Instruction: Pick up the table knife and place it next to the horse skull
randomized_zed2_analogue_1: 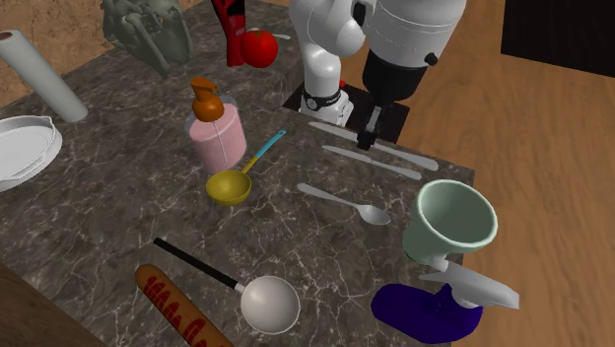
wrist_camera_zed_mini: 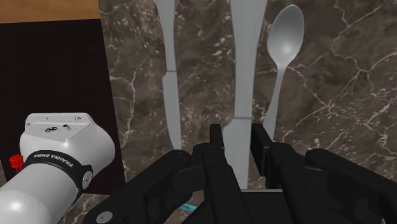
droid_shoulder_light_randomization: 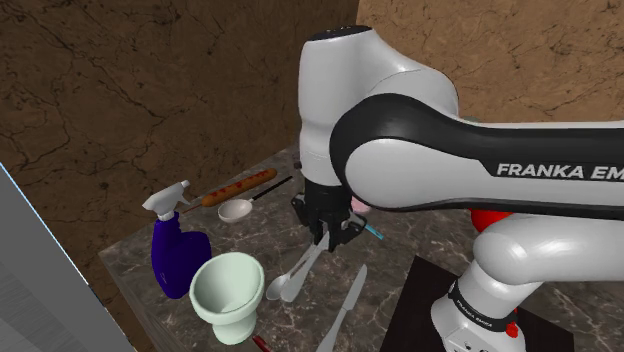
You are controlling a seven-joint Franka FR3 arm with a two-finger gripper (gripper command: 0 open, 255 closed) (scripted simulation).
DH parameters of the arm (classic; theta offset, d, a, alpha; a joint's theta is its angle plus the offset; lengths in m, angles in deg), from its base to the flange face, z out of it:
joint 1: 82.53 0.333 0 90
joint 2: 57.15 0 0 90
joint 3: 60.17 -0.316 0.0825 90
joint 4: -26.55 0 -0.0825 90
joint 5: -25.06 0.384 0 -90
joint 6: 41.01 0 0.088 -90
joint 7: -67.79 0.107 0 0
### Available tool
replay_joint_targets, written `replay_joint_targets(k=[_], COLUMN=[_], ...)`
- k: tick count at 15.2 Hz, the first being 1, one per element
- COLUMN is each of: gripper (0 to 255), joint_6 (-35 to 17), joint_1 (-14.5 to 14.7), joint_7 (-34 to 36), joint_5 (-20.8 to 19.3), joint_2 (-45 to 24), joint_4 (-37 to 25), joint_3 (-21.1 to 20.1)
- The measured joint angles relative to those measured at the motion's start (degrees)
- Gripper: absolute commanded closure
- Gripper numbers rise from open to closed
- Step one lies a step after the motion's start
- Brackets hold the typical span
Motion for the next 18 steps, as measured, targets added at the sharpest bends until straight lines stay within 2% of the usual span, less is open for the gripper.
replay_joint_targets(k=[18], gripper=[255], joint_6=[12.30], joint_1=[-1.23], joint_7=[0.87], joint_5=[-4.70], joint_2=[-1.37], joint_4=[-12.78], joint_3=[5.95])
